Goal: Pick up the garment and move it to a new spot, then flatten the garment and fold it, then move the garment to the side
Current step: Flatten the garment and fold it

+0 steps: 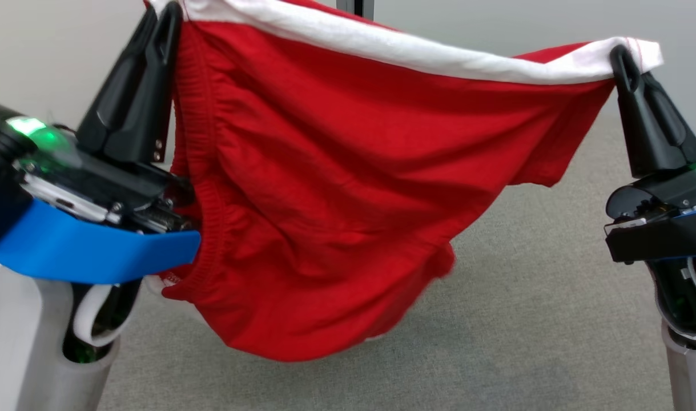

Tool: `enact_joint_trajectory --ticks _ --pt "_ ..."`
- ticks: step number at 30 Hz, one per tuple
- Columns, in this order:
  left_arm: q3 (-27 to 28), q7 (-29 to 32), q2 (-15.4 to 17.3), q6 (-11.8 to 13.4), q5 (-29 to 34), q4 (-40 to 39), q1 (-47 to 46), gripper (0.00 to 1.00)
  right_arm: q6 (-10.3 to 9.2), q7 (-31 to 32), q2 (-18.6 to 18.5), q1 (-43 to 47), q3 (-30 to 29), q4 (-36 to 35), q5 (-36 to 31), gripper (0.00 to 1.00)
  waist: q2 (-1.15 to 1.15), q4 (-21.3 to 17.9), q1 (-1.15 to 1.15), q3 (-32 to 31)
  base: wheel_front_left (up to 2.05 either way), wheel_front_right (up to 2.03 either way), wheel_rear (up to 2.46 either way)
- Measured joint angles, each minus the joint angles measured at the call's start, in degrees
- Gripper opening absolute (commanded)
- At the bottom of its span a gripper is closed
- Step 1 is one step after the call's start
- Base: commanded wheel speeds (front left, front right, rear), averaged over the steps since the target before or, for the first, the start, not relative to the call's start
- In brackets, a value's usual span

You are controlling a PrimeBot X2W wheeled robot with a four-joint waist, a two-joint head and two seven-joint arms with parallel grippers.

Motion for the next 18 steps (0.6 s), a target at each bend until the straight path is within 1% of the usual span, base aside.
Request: enact_joint_trajectory --ticks 3,4,6,7,9,10,11,12,13,14,15,18 --pt "-0.33 2.67 0.42 -0.21 -1.18 -0.41 -2.27 0.00 0.00 3.46 0.75 0.03 -1.11 -2.49 -1.66 0.00 0.00 -0.44 0.01 1.90 0.00 0.00 0.00" --pt "-0.63 3.49 0.20 -0.35 -1.93 0.13 -2.97 0.00 0.00 4.31 1.08 -0.18 -1.14 -2.40 -1.94 0.00 0.00 -0.58 0.01 2.67 0.00 0.00 0.00" --pt "-1.18 4.38 -0.16 -0.98 -2.57 1.87 -4.95 0.00 0.00 5.44 0.46 -1.44 -0.75 -0.86 -4.14 0.00 0.00 -1.01 0.01 4.57 0.00 0.00 0.00" --pt "-1.51 4.69 -0.30 -1.16 -2.82 2.97 -6.32 0.00 0.00 5.66 0.69 -2.75 -0.63 0.68 -3.87 0.00 0.00 -1.28 0.01 5.67 0.00 0.00 0.00" --pt "-2.04 4.68 -1.78 -1.68 -4.42 5.91 -8.98 0.00 0.00 5.52 1.07 -5.97 -0.40 5.08 -4.07 0.00 0.00 -1.63 0.03 7.74 0.00 0.00 0.00" --pt "-2.04 4.68 -1.78 -1.68 -4.42 5.91 -8.98 0.00 0.00 5.52 1.07 -5.97 -0.40 5.08 -4.07 0.00 0.00 -1.63 0.03 7.74 0.00 0.00 0.00" --pt "-2.55 4.52 -2.21 -2.37 -4.65 9.46 -12.15 0.00 0.00 4.00 0.42 -10.58 -0.01 9.55 -5.77 0.00 0.00 -1.89 0.03 9.67 0.00 0.00 0.00" --pt "-2.70 4.28 -2.48 -2.66 -4.65 11.51 -14.24 0.00 -0.01 3.09 0.23 -13.38 0.11 11.99 -6.66 0.00 0.00 -1.94 0.03 10.57 0.00 0.00 0.00" --pt "-2.90 3.86 -2.79 -2.90 -4.64 13.55 -16.31 0.00 0.00 2.02 0.20 -16.18 0.30 14.26 -7.68 0.00 0.00 -1.97 0.03 11.37 0.00 0.00 0.00" --pt "-2.90 3.86 -2.79 -2.90 -4.64 13.55 -16.31 0.00 0.00 2.02 0.20 -16.18 0.30 14.26 -7.68 0.00 0.00 -1.97 0.03 11.37 0.00 0.00 0.00" --pt "-3.13 2.66 -3.12 -3.32 -4.39 17.71 -20.86 0.00 0.00 -0.48 1.24 -22.19 0.11 18.63 -8.40 0.00 0.00 -2.14 0.03 12.91 0.00 0.00 0.00" --pt "-2.57 0.11 -4.17 -3.54 -4.38 23.39 -27.44 0.00 0.00 -4.16 2.87 -30.04 -0.03 24.21 -10.88 0.00 0.00 -2.45 0.04 14.64 0.00 0.00 0.00"
